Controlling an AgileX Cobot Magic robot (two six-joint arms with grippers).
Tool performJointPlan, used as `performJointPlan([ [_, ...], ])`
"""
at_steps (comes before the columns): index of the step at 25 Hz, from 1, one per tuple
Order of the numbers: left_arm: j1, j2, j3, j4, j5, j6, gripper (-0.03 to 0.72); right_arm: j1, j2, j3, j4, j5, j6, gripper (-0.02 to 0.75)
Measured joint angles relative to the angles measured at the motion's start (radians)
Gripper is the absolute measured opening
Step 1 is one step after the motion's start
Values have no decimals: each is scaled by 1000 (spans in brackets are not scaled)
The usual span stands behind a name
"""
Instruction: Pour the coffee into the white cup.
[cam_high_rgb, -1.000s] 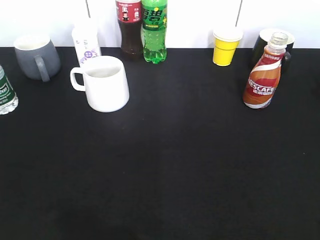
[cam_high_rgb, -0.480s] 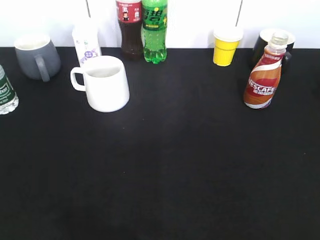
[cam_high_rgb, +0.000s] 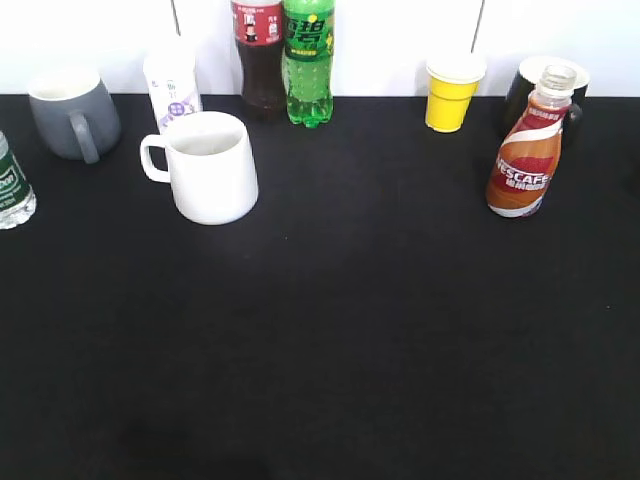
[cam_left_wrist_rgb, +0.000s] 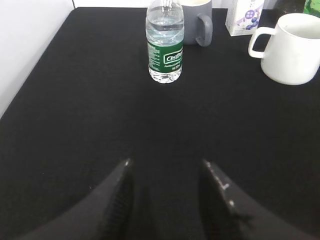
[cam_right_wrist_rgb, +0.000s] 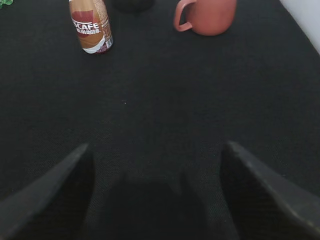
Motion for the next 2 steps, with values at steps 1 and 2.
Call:
performJointPlan([
  [1, 0, 0, 0, 0, 0, 0, 317, 0, 0, 0, 0, 0, 0, 593],
  [2, 0, 0, 0, 0, 0, 0, 306, 0, 0, 0, 0, 0, 0, 593],
])
